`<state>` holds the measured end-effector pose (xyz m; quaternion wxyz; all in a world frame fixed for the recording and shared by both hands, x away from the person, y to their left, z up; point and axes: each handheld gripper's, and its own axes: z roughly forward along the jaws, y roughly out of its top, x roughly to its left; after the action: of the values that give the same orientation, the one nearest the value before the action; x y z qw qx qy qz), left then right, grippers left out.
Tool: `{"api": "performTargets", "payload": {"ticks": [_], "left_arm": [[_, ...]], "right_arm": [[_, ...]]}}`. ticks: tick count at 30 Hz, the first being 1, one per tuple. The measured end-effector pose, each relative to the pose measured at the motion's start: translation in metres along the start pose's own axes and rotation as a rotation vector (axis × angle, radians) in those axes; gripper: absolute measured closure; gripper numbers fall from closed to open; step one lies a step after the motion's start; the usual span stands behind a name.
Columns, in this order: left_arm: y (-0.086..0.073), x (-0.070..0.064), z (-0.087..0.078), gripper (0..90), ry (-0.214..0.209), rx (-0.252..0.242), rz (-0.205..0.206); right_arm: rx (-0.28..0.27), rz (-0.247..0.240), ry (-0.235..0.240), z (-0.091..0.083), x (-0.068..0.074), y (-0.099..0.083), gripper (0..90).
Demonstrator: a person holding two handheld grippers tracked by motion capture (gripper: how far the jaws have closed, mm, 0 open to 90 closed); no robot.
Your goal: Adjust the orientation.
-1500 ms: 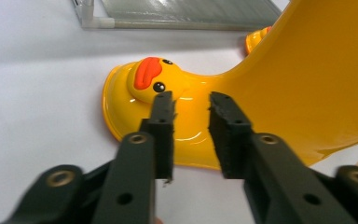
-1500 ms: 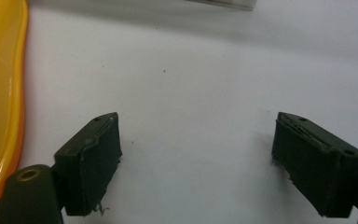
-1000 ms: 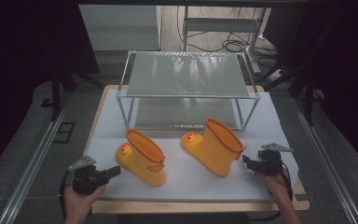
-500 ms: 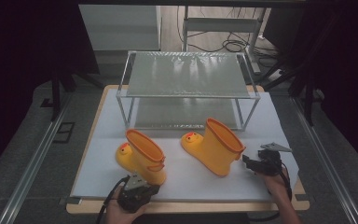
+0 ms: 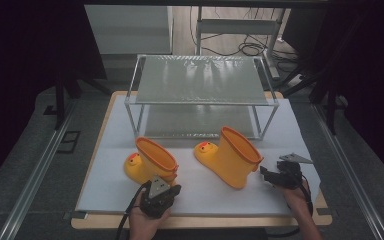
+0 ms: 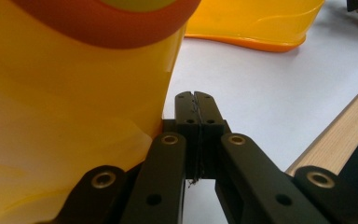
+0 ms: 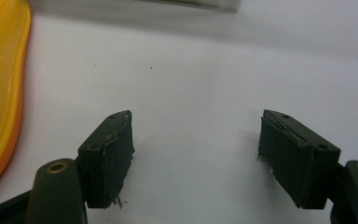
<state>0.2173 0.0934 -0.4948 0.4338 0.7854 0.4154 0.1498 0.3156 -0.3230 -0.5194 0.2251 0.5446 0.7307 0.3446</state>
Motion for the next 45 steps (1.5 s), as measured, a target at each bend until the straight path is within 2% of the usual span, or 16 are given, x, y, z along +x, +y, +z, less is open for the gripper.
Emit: {"api": "performTargets", "payload": {"ticks": [5, 11, 17, 21, 28, 30, 31, 32, 37, 43, 45], "left_arm": [[0.007, -0.004, -0.001, 90.0, 0.023, -0.021, 0.016], [0.004, -0.001, -0.004, 90.0, 0.022, -0.025, 0.018], [-0.002, 0.007, -0.017, 90.0, 0.015, -0.022, 0.013], [-0.01, 0.015, -0.029, 90.0, 0.018, -0.024, -0.008], [-0.026, 0.036, -0.055, 90.0, 0.024, -0.038, -0.065], [-0.031, 0.044, -0.062, 90.0, 0.031, -0.047, -0.095], [-0.035, 0.052, -0.069, 90.0, 0.036, -0.056, -0.121], [-0.035, 0.052, -0.069, 90.0, 0.036, -0.056, -0.121], [-0.044, 0.071, -0.083, 90.0, 0.046, -0.081, -0.194], [-0.052, 0.092, -0.095, 90.0, 0.08, -0.102, -0.259], [-0.053, 0.099, -0.099, 90.0, 0.076, -0.103, -0.28]], "right_arm": [[0.004, -0.008, -0.011, 0.0, 0.002, 0.0, 26.0], [-0.002, 0.003, -0.005, 0.0, 0.0, 0.0, 26.1], [-0.001, 0.002, -0.006, 0.0, -0.001, 0.0, 26.1], [0.0, 0.001, -0.007, 0.0, -0.001, 0.0, 26.1], [0.0, 0.001, -0.008, 0.0, -0.001, 0.0, 26.1], [0.0, 0.0, -0.009, 0.0, -0.001, 0.0, 26.1], [0.0, 0.0, -0.009, 0.0, -0.001, 0.0, 26.1], [0.0, 0.001, -0.009, 0.0, -0.001, 0.0, 26.1], [0.0, 0.001, -0.01, 0.0, -0.001, 0.0, 26.1], [0.0, 0.002, -0.011, 0.0, -0.001, 0.0, 26.2], [0.001, 0.004, -0.011, 0.0, -0.001, 0.0, 26.1]]}}
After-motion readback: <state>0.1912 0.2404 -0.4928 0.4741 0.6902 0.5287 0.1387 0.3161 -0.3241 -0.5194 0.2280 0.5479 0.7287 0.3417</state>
